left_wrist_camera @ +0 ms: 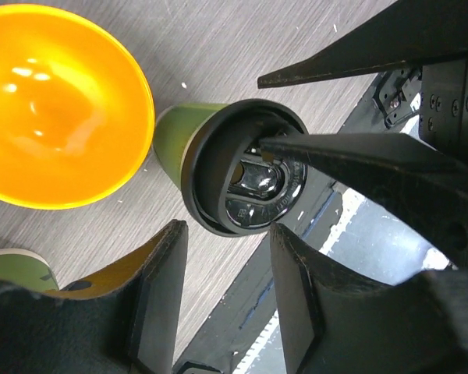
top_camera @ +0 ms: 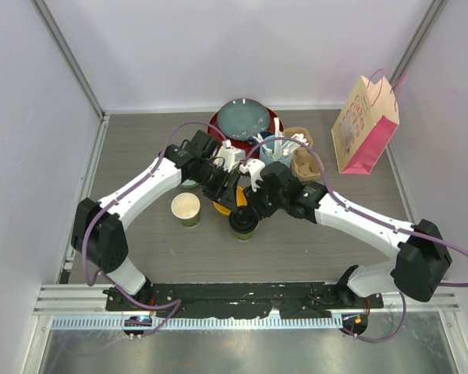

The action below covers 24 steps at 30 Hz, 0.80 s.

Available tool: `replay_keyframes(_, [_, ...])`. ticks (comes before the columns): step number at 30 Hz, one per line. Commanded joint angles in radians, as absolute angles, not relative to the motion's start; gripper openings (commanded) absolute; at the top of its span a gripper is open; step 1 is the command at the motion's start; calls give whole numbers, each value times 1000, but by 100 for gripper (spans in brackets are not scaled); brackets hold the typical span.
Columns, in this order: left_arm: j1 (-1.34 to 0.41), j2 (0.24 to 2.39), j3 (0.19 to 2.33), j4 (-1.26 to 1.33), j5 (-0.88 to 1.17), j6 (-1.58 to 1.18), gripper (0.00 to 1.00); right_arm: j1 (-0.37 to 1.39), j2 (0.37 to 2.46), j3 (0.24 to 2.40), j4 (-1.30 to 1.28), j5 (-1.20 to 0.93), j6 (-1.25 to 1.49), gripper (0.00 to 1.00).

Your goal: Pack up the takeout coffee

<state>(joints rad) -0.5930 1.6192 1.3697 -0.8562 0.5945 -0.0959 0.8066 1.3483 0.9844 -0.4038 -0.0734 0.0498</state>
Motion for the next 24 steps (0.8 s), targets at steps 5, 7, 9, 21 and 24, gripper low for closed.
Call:
replay_keyframes(5, [-588, 1621, 1404, -790, 587, -101, 51, 808, 1322, 1103, -420, -71, 89, 53])
replay_keyframes(7, [-588, 1629, 1407, -779, 592, -112, 51, 808, 1316, 1134, -436, -42, 136, 59])
replay_keyframes(9, [-588, 1634, 1411, -770, 595, -118, 51, 808, 1309, 1153, -474, -11, 176, 60])
replay_keyframes(21, [-618, 1646, 1394, -729, 581, -121, 50, 811, 1151, 959, -566, 68, 612, 44])
replay_keyframes(24, [-646, 1644, 1397, -724, 543, -89, 49, 815, 1157, 934, -555, 49, 623, 45])
